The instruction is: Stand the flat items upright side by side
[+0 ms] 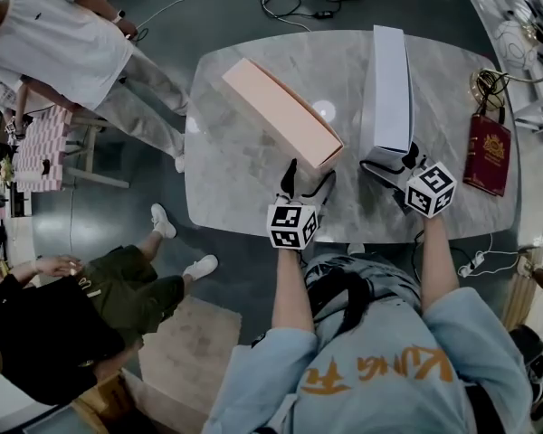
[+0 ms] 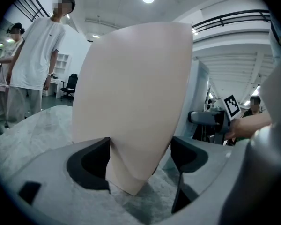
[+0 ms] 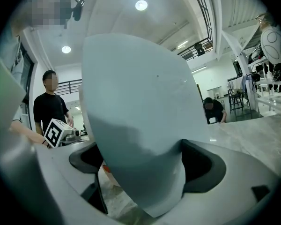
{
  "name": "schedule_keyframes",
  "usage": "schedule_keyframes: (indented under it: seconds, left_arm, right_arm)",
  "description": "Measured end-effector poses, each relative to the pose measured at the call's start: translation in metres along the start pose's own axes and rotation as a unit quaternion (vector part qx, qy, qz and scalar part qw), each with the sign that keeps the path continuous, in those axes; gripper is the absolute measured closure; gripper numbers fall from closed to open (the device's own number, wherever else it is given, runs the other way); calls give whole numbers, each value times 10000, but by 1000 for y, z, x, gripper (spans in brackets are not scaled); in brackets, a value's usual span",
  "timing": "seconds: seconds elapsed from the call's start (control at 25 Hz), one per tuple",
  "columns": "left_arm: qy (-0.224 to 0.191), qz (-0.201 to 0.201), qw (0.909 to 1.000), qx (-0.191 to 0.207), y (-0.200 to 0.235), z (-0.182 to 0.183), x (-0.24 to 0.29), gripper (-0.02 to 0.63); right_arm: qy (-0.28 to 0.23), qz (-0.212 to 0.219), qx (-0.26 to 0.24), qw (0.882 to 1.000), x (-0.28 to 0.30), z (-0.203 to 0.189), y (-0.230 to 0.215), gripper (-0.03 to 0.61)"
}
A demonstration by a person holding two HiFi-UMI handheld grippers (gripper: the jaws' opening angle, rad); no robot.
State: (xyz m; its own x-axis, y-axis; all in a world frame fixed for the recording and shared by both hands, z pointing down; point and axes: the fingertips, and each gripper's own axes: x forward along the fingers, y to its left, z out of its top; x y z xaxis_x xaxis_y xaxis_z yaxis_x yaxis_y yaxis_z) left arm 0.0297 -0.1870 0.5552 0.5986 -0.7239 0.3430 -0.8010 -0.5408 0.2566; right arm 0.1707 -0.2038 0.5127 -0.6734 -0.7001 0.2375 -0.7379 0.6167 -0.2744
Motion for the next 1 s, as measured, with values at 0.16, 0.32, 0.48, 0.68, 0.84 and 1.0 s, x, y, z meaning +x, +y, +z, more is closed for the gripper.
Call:
schedule_keyframes:
  seconds: [0.16,0.32,0.48,0.68,0.84,1.0]
  left_arm:
    - [22,-33,10000,-64,3,-2,-3,192]
    - [57,-82,9999,-64,4,0,-3,192]
    - [82,-109,9999,-63,5,0,-3,192]
    - [116,-121,9998,-106,6,-1,-3,190]
    - [164,-136,9997,-150,6,-1,-3,189]
    - [222,-159,9995,-147,7,-1,-4,189]
  right_arm:
    - [46,175,-15,9998,11,3,3,66]
    - [115,415,-22,9991,22,5,9,66]
    - [150,632,-2,9979,31,6,16,66]
    - [196,922,5,9955,43,6,26,66]
    - [253,1140,14,9932,50,5,35,66]
    - [274,1309,36,9910,56,6,43,66]
